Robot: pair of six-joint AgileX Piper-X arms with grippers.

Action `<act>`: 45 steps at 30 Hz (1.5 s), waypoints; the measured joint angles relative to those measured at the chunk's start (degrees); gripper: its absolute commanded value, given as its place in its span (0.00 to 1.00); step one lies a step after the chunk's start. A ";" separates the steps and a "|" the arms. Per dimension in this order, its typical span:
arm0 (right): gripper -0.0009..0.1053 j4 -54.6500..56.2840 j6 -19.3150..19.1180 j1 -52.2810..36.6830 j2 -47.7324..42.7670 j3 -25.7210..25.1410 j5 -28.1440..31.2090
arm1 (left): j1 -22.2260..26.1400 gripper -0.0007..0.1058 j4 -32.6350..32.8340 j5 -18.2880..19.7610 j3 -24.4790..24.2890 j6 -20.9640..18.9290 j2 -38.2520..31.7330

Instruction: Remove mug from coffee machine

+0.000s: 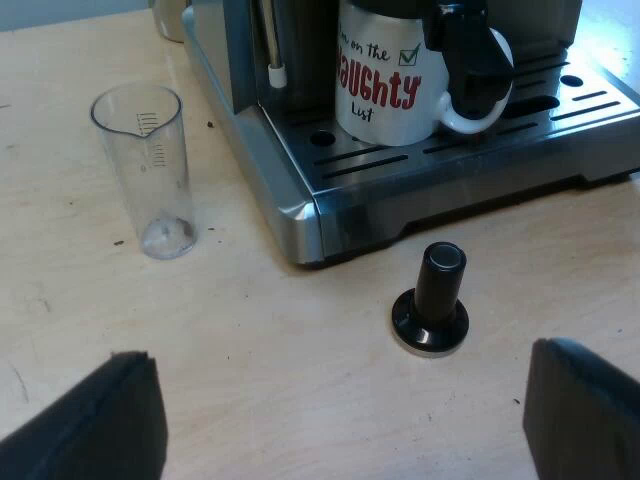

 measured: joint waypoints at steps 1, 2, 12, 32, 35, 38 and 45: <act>0.64 0.00 0.00 0.00 0.00 0.00 0.00 | 0.00 0.82 0.00 0.00 0.00 0.00 0.00; 0.64 0.00 0.00 0.00 0.00 0.00 0.00 | 0.00 0.82 0.00 0.00 0.00 0.00 0.00; 0.64 0.00 0.13 0.00 0.00 0.00 0.00 | 0.00 0.82 0.00 3.29 -0.12 -1.10 0.00; 0.64 -1.56 0.53 3.10 8.66 -11.95 -6.09 | -10.87 0.82 -7.21 3.57 -7.15 -1.56 7.85; 0.64 -3.17 0.53 4.85 10.69 -12.90 -6.37 | -12.78 0.82 -9.77 3.96 -7.15 -1.56 10.63; 0.64 -6.11 -1.21 8.47 14.32 -14.38 -7.31 | -15.42 0.82 -13.69 4.05 -7.15 -1.56 13.91; 0.64 -10.05 -2.81 13.78 19.46 -14.76 -8.43 | -18.77 0.82 -17.22 4.20 -7.15 -1.01 20.07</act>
